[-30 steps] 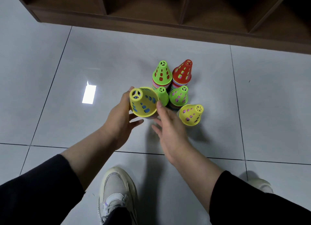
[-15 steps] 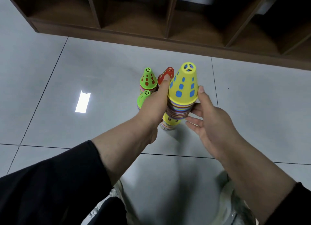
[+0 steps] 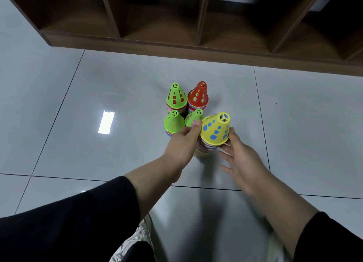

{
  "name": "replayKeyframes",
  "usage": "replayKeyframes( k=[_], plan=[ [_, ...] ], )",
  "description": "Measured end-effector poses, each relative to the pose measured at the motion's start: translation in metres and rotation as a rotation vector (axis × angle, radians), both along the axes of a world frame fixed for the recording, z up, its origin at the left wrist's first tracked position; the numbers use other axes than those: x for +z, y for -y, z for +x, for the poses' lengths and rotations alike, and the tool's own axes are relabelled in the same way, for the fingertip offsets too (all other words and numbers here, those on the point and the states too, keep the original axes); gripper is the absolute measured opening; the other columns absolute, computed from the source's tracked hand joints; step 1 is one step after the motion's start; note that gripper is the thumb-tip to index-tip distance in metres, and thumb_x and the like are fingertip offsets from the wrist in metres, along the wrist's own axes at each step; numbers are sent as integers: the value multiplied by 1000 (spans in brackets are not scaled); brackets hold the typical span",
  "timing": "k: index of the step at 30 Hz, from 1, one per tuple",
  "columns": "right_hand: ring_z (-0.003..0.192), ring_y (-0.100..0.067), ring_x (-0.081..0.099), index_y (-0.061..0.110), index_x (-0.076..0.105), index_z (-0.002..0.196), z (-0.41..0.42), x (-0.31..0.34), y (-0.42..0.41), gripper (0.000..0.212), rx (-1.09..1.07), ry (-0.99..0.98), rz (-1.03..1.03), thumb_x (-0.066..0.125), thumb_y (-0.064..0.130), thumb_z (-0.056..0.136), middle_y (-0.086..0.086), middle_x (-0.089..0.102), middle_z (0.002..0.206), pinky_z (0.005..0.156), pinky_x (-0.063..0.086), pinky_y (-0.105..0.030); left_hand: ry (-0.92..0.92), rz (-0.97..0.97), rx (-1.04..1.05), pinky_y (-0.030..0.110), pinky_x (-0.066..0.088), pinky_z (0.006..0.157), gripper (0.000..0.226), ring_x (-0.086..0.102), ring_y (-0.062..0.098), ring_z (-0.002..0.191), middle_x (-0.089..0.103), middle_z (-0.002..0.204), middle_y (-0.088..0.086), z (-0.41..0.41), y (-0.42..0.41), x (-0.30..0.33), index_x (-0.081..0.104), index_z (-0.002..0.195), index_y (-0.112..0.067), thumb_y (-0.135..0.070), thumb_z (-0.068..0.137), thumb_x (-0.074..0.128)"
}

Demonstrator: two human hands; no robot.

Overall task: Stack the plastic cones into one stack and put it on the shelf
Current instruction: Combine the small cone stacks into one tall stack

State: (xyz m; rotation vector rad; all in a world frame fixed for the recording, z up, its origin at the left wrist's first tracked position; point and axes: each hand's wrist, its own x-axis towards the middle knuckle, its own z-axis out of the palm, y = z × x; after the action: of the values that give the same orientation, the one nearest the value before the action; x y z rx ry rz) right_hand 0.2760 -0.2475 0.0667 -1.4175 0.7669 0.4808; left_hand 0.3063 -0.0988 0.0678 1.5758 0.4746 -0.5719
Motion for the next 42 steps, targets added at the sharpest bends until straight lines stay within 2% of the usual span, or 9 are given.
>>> replayKeyframes(
  k=[11,17,20,26,32,35,37,39,42],
  plan=[
    [109,-13,66,27,65,119,47,-5,54,40,229,161,-317,57,55,92,6,69,120,95,53,-46,304,264,-1,36,53,75,30,66,17,83,70,81,-5,22,-42,-28,66,85,-23,-52,91,59],
    [107,-21,65,20,58,128,99,-21,57,60,701,270,-507,66,36,71,-6,62,129,91,51,-36,355,554,-175,33,52,82,47,62,11,96,60,114,-8,46,-77,-57,52,125,-28,-51,86,68],
    [107,-20,63,23,58,123,118,-38,54,67,733,241,-445,72,50,63,-3,60,129,94,51,-40,395,610,-237,30,51,84,54,59,12,102,57,122,-5,58,-81,-64,49,131,-28,-50,86,69],
    [98,-10,67,25,64,119,129,-46,56,30,713,356,-509,64,39,93,10,67,112,95,52,-42,547,631,-398,35,50,91,56,57,17,112,53,128,-4,63,-79,-73,47,133,-31,-54,86,66],
    [116,-6,60,29,55,128,70,-47,76,49,815,402,-265,60,20,80,15,64,122,96,52,-35,814,586,-69,18,43,80,32,54,6,90,53,109,-8,32,-75,-64,59,112,-19,-45,95,52],
    [128,-8,53,36,42,141,46,-66,72,79,874,319,-190,79,41,72,16,54,139,101,48,-34,560,353,-86,18,45,73,30,57,7,82,60,96,-13,-7,-56,-66,60,100,-29,-54,90,49],
    [125,-2,52,31,44,142,38,-83,59,89,894,314,-286,78,59,65,18,52,141,99,46,-20,181,130,-99,24,49,92,59,60,5,103,59,124,-13,-20,-38,-67,54,127,-37,-73,81,47],
    [120,0,55,28,52,137,33,-96,45,87,806,325,-359,76,66,63,17,56,137,100,48,-23,-88,-102,-130,41,44,108,74,50,4,127,46,145,-22,-21,-21,-66,36,144,-52,-86,79,42],
    [108,-6,63,27,58,130,28,-107,30,69,635,318,-401,79,57,72,12,66,119,97,52,-37,-195,-285,-128,45,45,107,49,49,1,126,52,132,-36,-9,-4,-58,41,136,-61,-76,89,36]
  ],
)
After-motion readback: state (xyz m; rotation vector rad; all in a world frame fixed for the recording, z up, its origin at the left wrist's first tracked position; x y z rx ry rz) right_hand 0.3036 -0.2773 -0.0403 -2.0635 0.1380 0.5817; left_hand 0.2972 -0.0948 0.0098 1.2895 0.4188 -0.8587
